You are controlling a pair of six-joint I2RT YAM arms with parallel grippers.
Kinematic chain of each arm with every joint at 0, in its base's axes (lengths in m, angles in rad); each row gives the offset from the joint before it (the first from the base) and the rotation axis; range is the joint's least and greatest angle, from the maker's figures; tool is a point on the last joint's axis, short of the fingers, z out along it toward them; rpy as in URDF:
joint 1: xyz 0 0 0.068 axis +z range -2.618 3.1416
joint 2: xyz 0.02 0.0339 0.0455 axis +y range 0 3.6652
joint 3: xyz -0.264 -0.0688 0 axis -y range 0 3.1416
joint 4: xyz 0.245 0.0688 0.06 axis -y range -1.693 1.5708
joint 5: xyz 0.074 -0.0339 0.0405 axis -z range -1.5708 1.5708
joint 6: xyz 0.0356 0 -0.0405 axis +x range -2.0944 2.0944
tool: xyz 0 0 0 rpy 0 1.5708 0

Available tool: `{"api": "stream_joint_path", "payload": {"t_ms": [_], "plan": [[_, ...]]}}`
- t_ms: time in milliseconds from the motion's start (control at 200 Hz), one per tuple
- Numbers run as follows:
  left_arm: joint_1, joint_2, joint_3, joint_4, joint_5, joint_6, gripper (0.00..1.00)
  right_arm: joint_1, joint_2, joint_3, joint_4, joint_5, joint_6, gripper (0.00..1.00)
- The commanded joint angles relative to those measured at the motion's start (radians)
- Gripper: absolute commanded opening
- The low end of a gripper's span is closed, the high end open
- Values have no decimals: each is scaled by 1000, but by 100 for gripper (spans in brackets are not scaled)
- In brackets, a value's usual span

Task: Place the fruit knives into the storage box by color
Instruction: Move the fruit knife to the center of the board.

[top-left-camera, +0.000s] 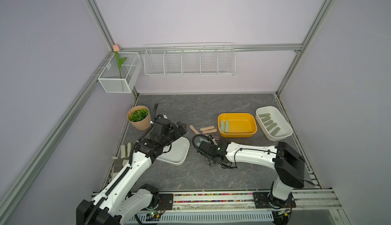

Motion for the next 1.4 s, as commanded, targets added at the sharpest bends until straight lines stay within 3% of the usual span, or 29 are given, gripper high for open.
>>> {"api": "stream_joint_path", "payload": {"t_ms": [0, 325, 800, 1160, 1395], "plan": [[28, 11, 22, -15, 48, 10, 99, 22, 46, 17, -8, 6, 43, 89], [54, -2, 5, -6, 88, 12, 99, 20, 89, -4, -21, 48, 75, 89], [54, -3, -11, 28, 160, -7, 99, -125, -164, -291, 3, 54, 104, 89], [8, 53, -24, 128, 221, -44, 99, -283, -431, -443, 57, -71, 83, 89], [-24, 97, 2, 152, 217, -44, 99, -374, -483, -459, 146, -222, 80, 91]]}}
